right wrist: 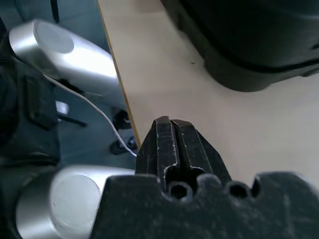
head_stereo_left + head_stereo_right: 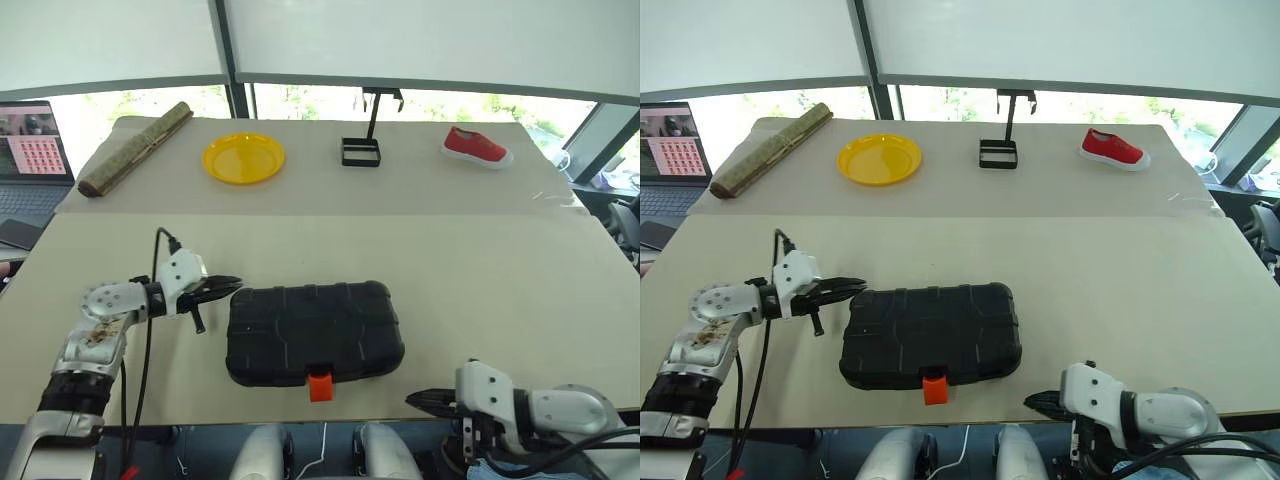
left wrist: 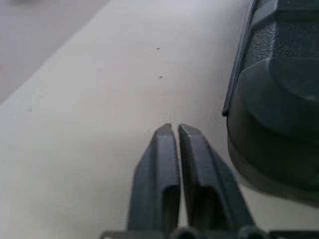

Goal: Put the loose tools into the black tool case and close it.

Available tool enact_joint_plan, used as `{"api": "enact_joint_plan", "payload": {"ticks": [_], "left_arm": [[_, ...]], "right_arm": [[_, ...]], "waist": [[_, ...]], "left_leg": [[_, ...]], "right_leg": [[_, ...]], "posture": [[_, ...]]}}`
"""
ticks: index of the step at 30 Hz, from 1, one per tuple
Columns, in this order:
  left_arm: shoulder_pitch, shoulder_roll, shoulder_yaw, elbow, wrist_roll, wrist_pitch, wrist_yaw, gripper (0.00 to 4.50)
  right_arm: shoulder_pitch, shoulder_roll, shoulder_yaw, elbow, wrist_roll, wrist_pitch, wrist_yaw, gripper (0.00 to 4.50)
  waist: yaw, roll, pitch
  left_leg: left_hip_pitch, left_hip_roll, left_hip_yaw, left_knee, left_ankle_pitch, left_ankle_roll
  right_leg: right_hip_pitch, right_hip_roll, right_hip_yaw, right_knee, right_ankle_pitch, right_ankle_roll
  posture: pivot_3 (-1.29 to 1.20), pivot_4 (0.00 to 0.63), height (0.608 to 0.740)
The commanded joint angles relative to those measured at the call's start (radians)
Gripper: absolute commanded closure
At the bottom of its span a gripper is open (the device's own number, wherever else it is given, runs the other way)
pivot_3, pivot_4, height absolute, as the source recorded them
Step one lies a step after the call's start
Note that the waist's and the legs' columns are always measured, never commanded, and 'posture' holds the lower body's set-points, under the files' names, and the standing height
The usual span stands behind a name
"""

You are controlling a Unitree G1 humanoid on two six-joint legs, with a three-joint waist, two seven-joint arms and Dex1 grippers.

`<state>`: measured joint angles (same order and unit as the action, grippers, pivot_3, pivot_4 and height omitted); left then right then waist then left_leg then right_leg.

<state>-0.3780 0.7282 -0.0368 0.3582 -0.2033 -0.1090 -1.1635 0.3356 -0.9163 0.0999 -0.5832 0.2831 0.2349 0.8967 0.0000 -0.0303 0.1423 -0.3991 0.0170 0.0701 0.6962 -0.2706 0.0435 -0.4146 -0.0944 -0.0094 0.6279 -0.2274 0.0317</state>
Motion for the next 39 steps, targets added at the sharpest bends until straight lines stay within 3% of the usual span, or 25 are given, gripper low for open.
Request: {"api": "enact_joint_plan", "payload": {"ticks": [1, 6, 15, 22, 27, 32, 39], "left_arm": [[-0.055, -0.006, -0.032, 0.061, 0.015, -0.009, -0.062, 4.47], [-0.044, -0.008, -0.039, 0.053, 0.002, 0.033, -0.095, 4.47], [0.114, 0.010, 0.075, -0.074, -0.051, 0.126, -0.007, 4.47], [0.212, 0.005, 0.191, -0.192, -0.152, 0.236, 0.066, 4.47], [0.106, 0.032, 0.284, -0.254, -0.332, 0.466, 0.071, 4.47], [0.026, 0.099, 0.155, -0.354, -0.325, 0.580, -0.030, 4.47], [-0.121, -0.022, -0.023, -0.389, -0.229, 0.554, 0.012, 4.47]], "right_arm": [[-0.074, 0.042, 0.062, -0.027, -0.043, 0.068, -0.040, 4.50], [-0.258, 0.155, 0.132, 0.056, -0.110, 0.095, -0.090, 4.50], [-0.491, 0.296, 0.179, 0.257, -0.204, 0.059, -0.123, 4.50], [-0.584, 0.317, 0.162, 0.375, -0.220, 0.004, -0.096, 4.50], [-0.533, 0.263, 0.073, 0.294, -0.121, 0.055, -0.032, 4.50], [-0.433, 0.205, 0.006, 0.124, 0.029, 0.206, 0.026, 4.50], [-0.364, 0.187, 0.102, 0.003, 0.029, 0.318, -0.003, 4.50]], "waist": [[0.003, 0.000, 0.000], [0.000, -0.002, 0.000], [-0.014, -0.002, 0.000], [-0.013, -0.002, 0.001], [0.003, -0.002, 0.002], [0.009, -0.002, 0.002], [0.008, -0.003, 0.002]], "left_leg": [[0.000, 0.000, 0.000, 0.000, 0.000, 0.000], [-0.003, 0.000, 0.000, 0.001, 0.000, 0.000], [-0.005, 0.001, 0.000, 0.002, 0.001, -0.001], [-0.005, 0.001, -0.001, 0.002, 0.001, -0.002], [-0.007, 0.000, -0.003, 0.003, 0.002, -0.002], [-0.006, -0.001, -0.003, 0.001, 0.002, -0.002], [-0.007, -0.001, -0.003, 0.002, 0.002, -0.002]], "right_leg": [[0.000, 0.000, 0.000, 0.000, 0.000, 0.000], [-0.004, 0.000, 0.000, 0.001, 0.000, 0.000], [-0.007, 0.000, 0.000, 0.004, 0.001, -0.001], [-0.007, 0.000, 0.000, 0.004, 0.001, -0.001], [-0.007, -0.001, -0.003, 0.005, 0.001, -0.001], [-0.006, -0.002, -0.002, 0.003, 0.001, -0.001], [-0.005, 0.000, -0.002, 0.003, 0.001, -0.001]], "posture": [[0.00, 0.150, 0.740], [0.00, 0.150, 0.740], [0.00, 0.150, 0.740], [0.00, 0.150, 0.740], [0.00, 0.150, 0.740], [0.00, 0.150, 0.740], [0.00, 0.150, 0.740]]}}
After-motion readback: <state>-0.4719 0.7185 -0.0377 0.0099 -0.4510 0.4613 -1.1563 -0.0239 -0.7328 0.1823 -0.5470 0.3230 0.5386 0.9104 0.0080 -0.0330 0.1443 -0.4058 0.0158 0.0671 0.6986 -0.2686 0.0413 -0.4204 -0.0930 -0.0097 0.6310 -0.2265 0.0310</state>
